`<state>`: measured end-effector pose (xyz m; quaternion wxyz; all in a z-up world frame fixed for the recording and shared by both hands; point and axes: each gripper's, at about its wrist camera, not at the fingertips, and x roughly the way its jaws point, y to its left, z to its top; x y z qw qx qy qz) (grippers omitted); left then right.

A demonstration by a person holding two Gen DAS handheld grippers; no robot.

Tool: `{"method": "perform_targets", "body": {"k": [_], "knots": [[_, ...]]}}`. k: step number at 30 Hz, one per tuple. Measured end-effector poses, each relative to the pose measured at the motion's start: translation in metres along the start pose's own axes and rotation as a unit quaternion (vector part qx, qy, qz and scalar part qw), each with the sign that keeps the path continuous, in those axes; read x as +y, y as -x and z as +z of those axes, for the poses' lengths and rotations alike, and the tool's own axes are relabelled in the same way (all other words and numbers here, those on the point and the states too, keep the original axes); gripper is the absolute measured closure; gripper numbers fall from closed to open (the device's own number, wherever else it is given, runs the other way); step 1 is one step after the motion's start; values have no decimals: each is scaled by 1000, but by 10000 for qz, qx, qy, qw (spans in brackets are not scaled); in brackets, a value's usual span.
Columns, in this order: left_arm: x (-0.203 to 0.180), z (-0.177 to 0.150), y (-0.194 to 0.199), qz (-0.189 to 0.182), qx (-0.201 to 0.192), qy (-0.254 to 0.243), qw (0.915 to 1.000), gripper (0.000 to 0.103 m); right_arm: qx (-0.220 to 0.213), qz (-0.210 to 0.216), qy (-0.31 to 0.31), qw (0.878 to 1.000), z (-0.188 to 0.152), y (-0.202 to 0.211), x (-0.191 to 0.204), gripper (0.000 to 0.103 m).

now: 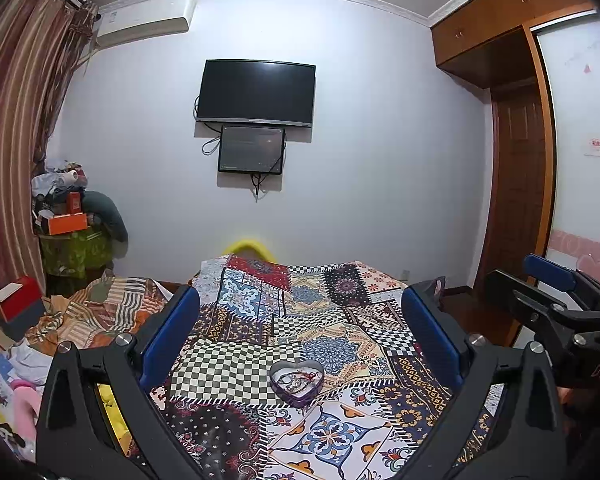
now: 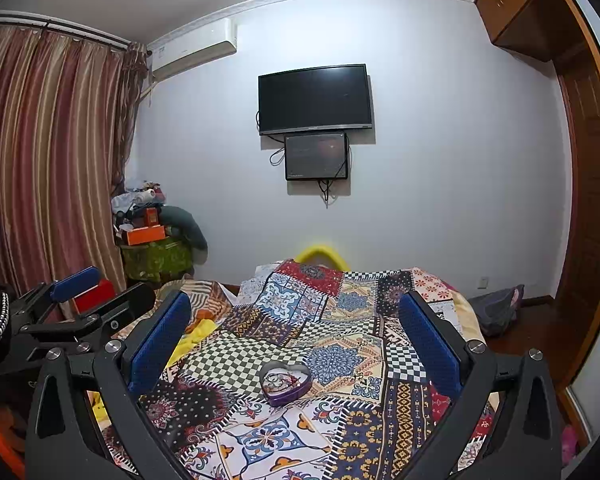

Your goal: Organize jewelry

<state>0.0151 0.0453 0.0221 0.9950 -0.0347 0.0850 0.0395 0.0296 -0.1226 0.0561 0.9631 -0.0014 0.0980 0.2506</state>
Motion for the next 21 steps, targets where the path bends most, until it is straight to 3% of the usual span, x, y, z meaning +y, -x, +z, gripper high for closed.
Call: {"method": "perform_targets", "body": {"k": [21], "knots": [[0, 2, -4, -112, 115, 10, 9999, 2, 3, -16, -44, 10000, 0, 2, -4, 0]]}}
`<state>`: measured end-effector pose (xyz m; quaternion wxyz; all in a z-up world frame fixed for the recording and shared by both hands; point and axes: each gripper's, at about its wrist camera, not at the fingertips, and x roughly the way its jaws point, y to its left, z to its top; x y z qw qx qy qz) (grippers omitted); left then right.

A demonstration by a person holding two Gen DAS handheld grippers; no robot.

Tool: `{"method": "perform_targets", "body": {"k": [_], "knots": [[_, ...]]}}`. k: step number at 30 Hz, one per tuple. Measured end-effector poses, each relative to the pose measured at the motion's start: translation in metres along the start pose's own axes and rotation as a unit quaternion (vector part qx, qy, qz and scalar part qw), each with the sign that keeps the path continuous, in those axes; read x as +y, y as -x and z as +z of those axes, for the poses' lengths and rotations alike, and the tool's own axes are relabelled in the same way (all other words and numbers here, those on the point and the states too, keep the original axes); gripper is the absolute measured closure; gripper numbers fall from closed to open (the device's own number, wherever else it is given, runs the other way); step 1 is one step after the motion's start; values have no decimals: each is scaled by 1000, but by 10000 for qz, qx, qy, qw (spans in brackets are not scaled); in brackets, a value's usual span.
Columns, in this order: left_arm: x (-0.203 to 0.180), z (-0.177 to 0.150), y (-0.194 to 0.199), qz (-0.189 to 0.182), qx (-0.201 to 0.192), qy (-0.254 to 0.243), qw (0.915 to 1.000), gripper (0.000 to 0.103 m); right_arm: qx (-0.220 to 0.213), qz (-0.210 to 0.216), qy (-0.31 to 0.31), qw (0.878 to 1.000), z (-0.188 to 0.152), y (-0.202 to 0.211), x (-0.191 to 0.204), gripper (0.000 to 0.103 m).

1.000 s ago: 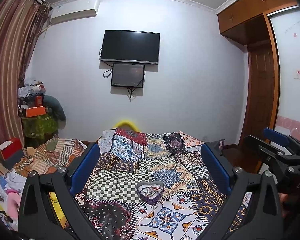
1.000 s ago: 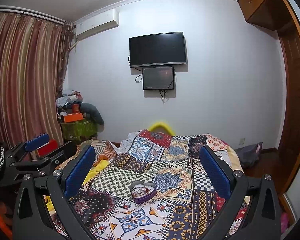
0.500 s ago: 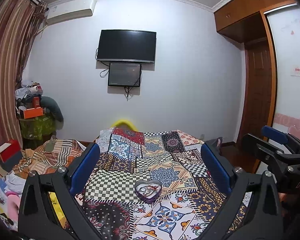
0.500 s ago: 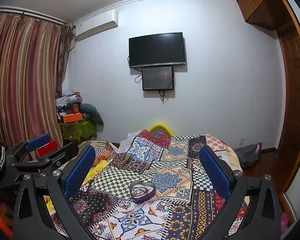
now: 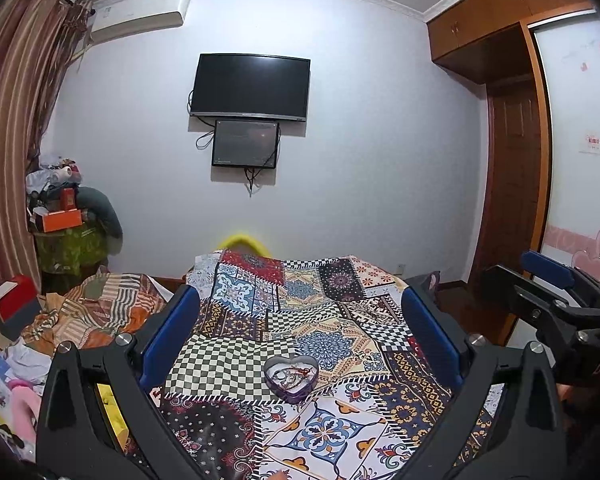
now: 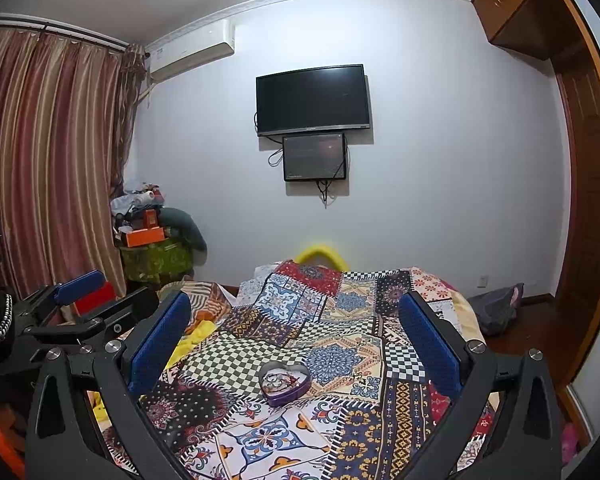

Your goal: Organize jewelry

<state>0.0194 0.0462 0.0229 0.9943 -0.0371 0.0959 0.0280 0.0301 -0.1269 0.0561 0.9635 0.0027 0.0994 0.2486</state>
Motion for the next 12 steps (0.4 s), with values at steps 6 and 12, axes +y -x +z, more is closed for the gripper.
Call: {"method": "perform_targets", "body": {"k": [6, 12], "knots": [[2, -1, -2, -38, 35, 82, 10000, 2, 24, -18, -30, 10000, -1, 1, -2, 0], [2, -4, -8, -41, 99, 61, 9999, 2, 56, -16, -43, 10000, -3, -1, -3, 0]]}}
